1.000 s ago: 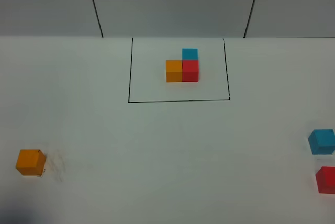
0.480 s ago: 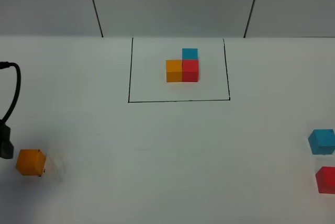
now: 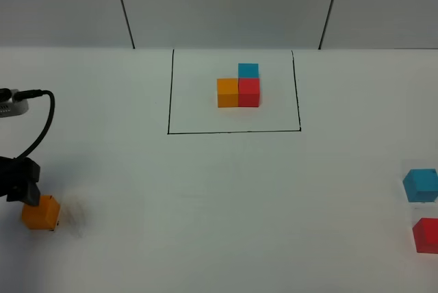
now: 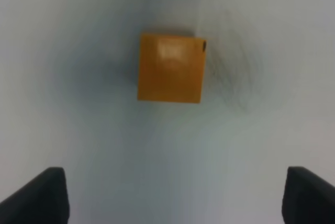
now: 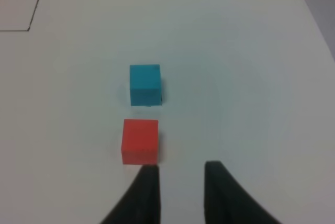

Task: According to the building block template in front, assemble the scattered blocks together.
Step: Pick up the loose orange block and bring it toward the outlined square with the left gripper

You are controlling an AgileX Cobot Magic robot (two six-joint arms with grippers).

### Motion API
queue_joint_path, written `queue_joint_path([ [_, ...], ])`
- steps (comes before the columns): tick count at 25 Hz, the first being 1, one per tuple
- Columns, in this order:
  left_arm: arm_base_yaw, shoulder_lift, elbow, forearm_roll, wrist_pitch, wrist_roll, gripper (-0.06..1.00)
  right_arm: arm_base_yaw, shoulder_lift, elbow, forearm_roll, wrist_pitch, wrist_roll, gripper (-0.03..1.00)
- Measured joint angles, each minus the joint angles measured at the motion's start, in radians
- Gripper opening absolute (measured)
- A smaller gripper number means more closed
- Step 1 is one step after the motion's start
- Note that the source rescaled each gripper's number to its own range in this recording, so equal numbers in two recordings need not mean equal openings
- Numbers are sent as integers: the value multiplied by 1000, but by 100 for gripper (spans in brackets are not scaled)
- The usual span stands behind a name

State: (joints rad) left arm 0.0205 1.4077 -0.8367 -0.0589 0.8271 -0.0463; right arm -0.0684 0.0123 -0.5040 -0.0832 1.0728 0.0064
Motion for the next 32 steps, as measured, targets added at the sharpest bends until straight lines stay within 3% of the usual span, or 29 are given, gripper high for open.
queue_joint_path([
  [25, 3, 339, 0, -1, -259, 3, 70, 0, 0, 0, 0, 0, 0, 0],
  [29, 3, 352, 0, -1, -268, 3, 62, 0, 0, 0, 0, 0, 0, 0],
  [32, 3, 352, 0, -1, -270, 3, 42, 0, 0, 0, 0, 0, 0, 0],
])
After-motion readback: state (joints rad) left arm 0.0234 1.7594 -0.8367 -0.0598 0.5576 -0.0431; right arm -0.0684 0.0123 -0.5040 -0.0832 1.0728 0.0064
